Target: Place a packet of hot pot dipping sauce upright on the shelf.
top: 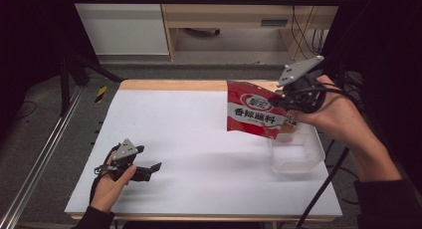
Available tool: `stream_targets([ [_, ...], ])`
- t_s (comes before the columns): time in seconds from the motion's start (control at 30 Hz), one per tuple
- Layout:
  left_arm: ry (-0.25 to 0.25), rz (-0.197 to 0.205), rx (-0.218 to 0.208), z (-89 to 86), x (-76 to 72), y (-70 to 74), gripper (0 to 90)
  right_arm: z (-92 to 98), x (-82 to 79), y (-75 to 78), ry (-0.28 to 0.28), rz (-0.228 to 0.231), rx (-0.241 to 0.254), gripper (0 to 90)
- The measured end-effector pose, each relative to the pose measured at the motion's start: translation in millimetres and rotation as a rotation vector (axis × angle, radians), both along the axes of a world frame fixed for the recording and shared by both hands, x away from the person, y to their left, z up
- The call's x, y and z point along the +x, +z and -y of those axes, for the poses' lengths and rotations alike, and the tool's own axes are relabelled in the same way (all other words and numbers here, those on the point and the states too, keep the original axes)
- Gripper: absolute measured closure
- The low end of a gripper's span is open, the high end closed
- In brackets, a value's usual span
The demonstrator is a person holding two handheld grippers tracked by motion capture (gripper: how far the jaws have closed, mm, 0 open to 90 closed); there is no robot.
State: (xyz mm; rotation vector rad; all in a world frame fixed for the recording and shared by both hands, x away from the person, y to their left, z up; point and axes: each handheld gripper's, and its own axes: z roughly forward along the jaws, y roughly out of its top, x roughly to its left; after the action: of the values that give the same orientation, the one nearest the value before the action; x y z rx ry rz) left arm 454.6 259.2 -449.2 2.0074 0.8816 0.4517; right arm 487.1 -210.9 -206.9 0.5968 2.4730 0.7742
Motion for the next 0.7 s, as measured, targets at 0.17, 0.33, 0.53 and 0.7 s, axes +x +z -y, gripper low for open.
stream_targets([
  [0.17,0.002,-0.001,0.007,-1.0,-0.1,-0.7,7.2,29.4,-3.8,-1.3,-0.055,0.01,0.017,89.8],
  [0.33,-0.002,-0.003,0.014,-1.2,-0.3,-0.8,7.1,53.9,-3.6,-8.1,-0.104,-0.007,0.011,89.8],
  [0.53,0.009,-0.004,0.004,-5.2,0.4,-0.2,7.1,77.3,-8.3,-17.0,-0.145,-0.02,0.017,89.8],
  [0.7,0.01,-0.008,-0.003,-5.9,0.4,-0.2,7.0,93.3,-15.3,-24.4,-0.175,-0.028,0.028,89.9],
])
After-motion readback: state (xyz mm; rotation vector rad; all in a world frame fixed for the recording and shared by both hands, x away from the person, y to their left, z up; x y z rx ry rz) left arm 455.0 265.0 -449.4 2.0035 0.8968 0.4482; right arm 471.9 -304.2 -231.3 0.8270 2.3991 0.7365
